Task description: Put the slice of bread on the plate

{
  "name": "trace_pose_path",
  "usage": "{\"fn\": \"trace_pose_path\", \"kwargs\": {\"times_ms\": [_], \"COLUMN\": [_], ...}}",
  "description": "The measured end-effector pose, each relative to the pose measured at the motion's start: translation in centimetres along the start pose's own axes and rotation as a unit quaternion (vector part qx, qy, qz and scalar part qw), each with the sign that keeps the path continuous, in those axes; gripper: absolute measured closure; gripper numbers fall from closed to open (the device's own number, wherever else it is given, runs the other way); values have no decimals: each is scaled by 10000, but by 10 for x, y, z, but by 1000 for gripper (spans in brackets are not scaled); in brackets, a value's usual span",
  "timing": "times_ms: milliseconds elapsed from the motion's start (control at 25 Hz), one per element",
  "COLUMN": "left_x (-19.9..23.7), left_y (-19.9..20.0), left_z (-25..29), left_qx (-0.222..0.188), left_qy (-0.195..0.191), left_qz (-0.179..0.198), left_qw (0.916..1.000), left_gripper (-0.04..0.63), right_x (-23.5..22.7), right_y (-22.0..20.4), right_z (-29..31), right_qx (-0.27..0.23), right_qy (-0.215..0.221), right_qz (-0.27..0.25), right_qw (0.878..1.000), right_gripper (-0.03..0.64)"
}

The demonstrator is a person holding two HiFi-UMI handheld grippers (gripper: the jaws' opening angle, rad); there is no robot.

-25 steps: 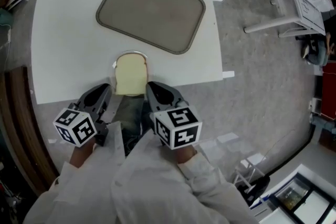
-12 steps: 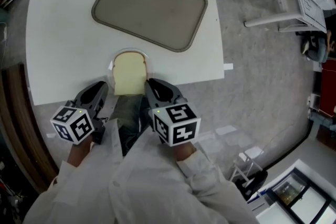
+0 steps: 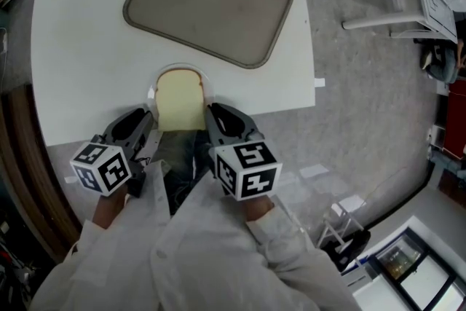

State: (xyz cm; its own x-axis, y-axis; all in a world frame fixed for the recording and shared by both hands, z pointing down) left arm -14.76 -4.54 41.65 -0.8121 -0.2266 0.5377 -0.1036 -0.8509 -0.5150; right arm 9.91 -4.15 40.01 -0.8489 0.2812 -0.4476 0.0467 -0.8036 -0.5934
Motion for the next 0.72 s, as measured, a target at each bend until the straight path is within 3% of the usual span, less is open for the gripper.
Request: {"fn": "trace_pose_path", "kwargs": {"times_ms": [720], "left_x": [6], "left_y": [-2], "left_z": [14], "left_qx": [336], "left_qy": [-53], "left_qz": [-39], "left_qw": [9994], "left_gripper": [499], "right_x": [-18], "right_y": [-3], "right_z": [12], "right_qx": [237], "right_qy": [-103], "right_qz": [184], "right_qw": [9995], "right_gripper": [531]}}
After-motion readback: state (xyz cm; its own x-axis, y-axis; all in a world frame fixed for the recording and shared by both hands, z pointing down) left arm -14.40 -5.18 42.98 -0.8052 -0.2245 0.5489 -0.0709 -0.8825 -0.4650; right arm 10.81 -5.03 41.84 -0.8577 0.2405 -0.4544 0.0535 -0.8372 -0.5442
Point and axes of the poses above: the fingertips, and each gripper's own axes: z forward along the fingers, x to its left, y out of its top, the point moved 10 cm from there along -z, backward along the fingers, and after that the axes turned 3 degrees about y, right-handed, at the moved point
